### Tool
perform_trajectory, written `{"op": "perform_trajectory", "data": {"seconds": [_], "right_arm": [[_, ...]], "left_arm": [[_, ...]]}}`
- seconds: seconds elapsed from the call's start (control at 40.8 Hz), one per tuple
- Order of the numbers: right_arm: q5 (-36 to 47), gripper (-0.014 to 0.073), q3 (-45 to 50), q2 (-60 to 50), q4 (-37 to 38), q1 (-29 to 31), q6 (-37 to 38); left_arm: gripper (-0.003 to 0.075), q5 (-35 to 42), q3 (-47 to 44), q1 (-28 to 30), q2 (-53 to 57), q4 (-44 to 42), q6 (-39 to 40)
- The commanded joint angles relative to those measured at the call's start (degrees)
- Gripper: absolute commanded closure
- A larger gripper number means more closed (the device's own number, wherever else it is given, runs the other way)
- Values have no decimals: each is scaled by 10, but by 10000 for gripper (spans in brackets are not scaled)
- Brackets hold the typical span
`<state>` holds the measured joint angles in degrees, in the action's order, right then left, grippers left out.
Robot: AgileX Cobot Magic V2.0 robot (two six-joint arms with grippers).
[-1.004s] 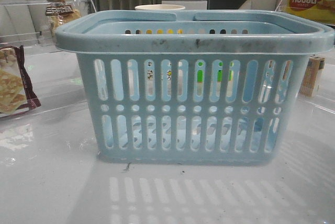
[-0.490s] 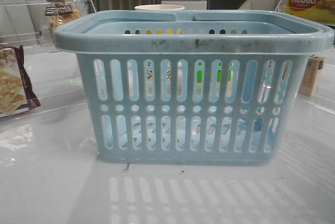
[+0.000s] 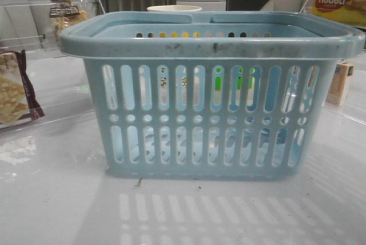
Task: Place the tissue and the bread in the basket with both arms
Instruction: 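Lower the box into the blue basket and open the right gripper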
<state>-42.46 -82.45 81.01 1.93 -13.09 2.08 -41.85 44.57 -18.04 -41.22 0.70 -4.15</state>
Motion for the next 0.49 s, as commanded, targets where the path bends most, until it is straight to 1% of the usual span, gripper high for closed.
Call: {"op": "perform_trajectory", "data": {"seconds": [0.0, 0.098, 0.196, 0.245, 0.294, 0.392, 0.441, 0.465], "right_arm": [[15, 433, -20, -18, 0, -57, -16], [8, 433, -18, -7, 0, -111, -21], [6, 428, -18, 11, 0, -147, -25], [-3, 399, -18, 26, -2, -162, -25], [-11, 335, -18, 39, -8, -169, -25], [-14, 144, -18, 57, -10, -174, -26], [-11, 67, -18, 60, -10, -174, -28], [-8, 45, -18, 60, -10, -174, -29]], "left_arm": [[160, 42, 18, -5, -1, 3, 2], [160, 42, 18, -5, -1, 3, 2], [160, 42, 18, -5, -1, 3, 2], [160, 42, 18, -5, -1, 3, 2], [160, 42, 18, -5, -1, 3, 2], [160, 42, 18, -5, -1, 3, 2], [160, 42, 18, -5, -1, 3, 2], [160, 42, 18, -5, -1, 3, 2]]}}
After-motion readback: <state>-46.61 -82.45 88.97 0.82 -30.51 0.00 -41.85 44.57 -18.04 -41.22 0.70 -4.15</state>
